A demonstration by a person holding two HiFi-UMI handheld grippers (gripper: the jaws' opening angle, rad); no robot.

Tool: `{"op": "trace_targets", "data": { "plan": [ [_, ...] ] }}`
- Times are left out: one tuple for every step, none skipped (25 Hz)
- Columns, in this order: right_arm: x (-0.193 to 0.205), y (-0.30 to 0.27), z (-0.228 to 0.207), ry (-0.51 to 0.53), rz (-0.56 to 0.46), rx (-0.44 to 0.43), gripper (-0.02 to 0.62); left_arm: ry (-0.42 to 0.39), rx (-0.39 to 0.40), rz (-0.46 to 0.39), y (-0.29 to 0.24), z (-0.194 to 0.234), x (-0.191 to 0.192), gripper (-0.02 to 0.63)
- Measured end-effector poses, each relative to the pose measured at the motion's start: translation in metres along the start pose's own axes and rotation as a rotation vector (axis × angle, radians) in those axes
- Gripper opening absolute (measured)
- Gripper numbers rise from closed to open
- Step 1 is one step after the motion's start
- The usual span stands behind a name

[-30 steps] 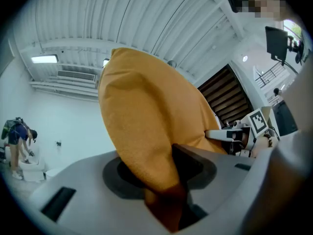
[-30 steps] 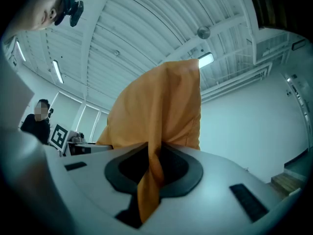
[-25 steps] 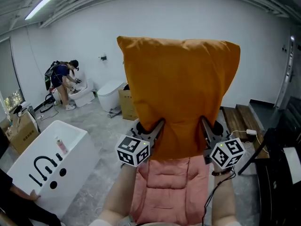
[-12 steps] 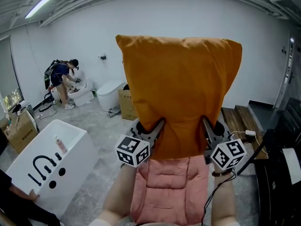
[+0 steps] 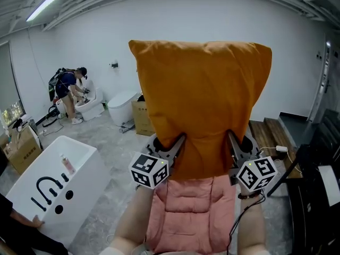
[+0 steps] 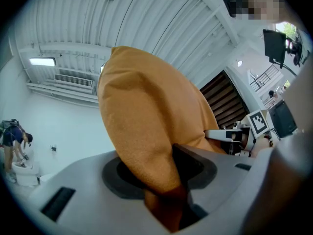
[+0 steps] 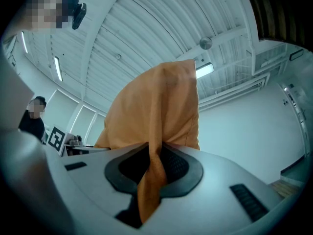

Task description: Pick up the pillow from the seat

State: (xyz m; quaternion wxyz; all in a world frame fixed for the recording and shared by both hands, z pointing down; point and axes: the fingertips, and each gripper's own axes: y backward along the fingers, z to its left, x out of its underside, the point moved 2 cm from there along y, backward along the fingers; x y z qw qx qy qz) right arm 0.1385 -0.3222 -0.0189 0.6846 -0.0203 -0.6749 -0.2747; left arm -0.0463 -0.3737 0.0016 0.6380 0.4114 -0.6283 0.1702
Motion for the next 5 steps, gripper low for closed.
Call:
{"op": "trace_targets", "data": {
  "plan": [
    [-0.0002, 0.0001, 0.0002, 0.000, 0.002, 0.001, 0.067, 0.002, 0.000, 0.000, 0.0001, -0.0001, 0.0002, 0.184],
    [-0.0003, 0.0001, 0.0005, 0.000, 0.005, 0.003, 0.067, 0.004, 0.000, 0.000, 0.0005, -0.0001, 0.0005, 0.186],
    [-0.0003, 0.0000, 0.0010, 0.001, 0.007, 0.003, 0.067, 0.006, 0.000, -0.001, 0.0009, 0.0002, 0.0008, 0.186],
    [-0.0004, -0.0003, 0.0016, 0.002, 0.008, 0.004, 0.067, 0.008, -0.001, -0.003, 0.0014, 0.0006, 0.0009, 0.186],
    [-0.0005, -0.0008, 0.0022, 0.003, 0.009, 0.005, 0.067, 0.009, -0.002, -0.005, 0.0019, 0.0011, 0.0011, 0.186]
  ]
}}
